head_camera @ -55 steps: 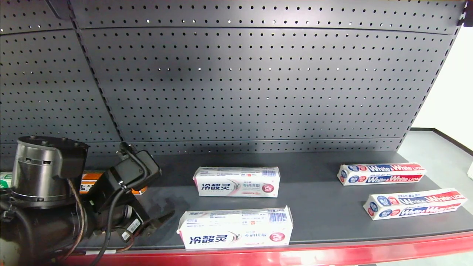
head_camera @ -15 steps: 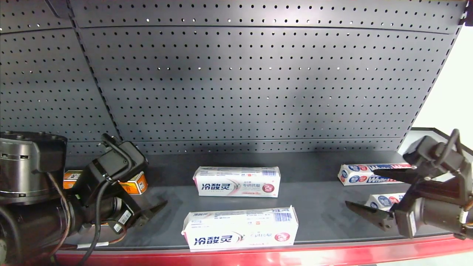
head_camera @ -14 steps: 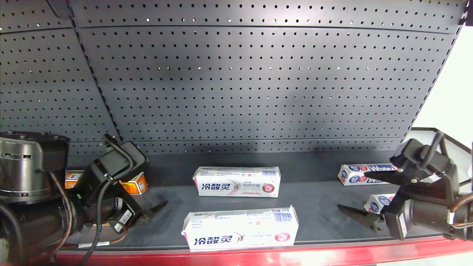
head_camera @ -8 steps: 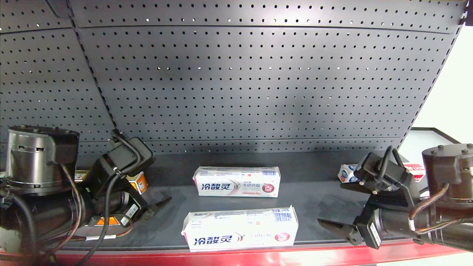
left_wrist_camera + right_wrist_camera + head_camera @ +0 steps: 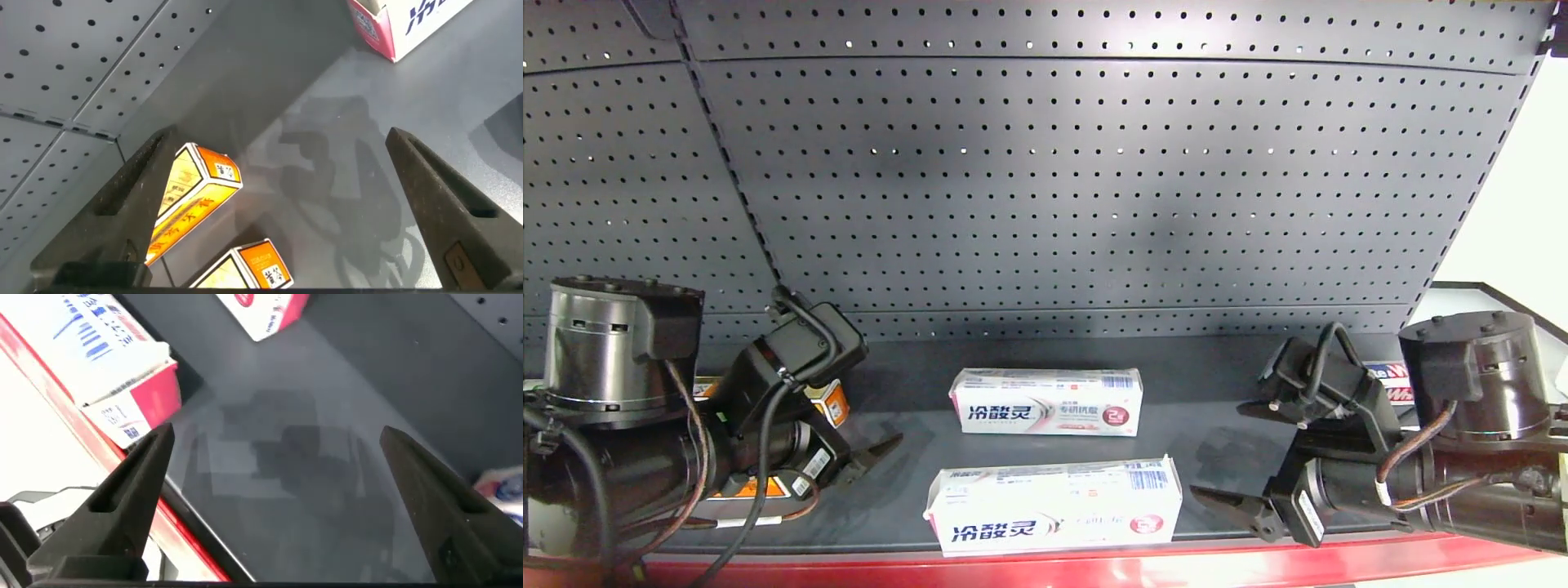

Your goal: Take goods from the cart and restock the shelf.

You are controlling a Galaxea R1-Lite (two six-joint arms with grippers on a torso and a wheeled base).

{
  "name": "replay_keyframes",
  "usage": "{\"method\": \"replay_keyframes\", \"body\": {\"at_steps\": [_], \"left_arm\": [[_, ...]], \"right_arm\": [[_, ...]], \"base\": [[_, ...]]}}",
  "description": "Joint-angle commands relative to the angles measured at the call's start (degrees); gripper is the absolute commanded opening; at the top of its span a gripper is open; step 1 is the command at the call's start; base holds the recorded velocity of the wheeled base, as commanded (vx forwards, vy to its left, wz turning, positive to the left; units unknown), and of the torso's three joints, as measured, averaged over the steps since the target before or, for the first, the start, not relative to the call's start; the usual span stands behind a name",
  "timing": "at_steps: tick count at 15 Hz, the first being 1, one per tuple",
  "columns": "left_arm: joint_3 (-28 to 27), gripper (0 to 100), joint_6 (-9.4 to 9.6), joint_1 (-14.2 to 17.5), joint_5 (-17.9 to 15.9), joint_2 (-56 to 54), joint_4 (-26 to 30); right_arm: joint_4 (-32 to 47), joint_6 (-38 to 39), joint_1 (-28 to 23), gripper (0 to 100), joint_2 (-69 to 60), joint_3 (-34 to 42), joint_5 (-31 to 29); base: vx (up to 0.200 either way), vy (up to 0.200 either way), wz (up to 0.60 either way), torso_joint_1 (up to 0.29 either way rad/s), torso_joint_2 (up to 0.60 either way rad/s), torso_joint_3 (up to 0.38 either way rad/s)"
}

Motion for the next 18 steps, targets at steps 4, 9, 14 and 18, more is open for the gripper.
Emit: {"method": "replay_keyframes", "body": {"at_steps": [4, 9, 14, 18], "left_arm": [[0.0, 100, 0.01, 0.1, -0.1, 0.0, 0.0], [0.3, 100, 0.01, 0.1, -0.1, 0.1, 0.0], [0.3, 100, 0.01, 0.3, -0.2, 0.1, 0.0], [0.4, 100, 0.01, 0.3, -0.2, 0.1, 0.0]], "right_arm": [[-0.4, -0.1, 1.6, 100, 0.8, -0.4, 0.0], [-0.8, -0.1, 2.1, 100, 1.5, -0.4, 0.0], [-1.2, -0.1, 2.9, 100, 1.9, -0.3, 0.0], [-1.3, -0.1, 2.9, 100, 1.9, -0.5, 0.1]], "base": [[0.0, 0.0, 0.0, 0.0, 0.0, 0.0], [0.0, 0.0, 0.0, 0.0, 0.0, 0.0], [0.0, 0.0, 0.0, 0.0, 0.0, 0.0], [0.0, 0.0, 0.0, 0.0, 0.0, 0.0]]}}
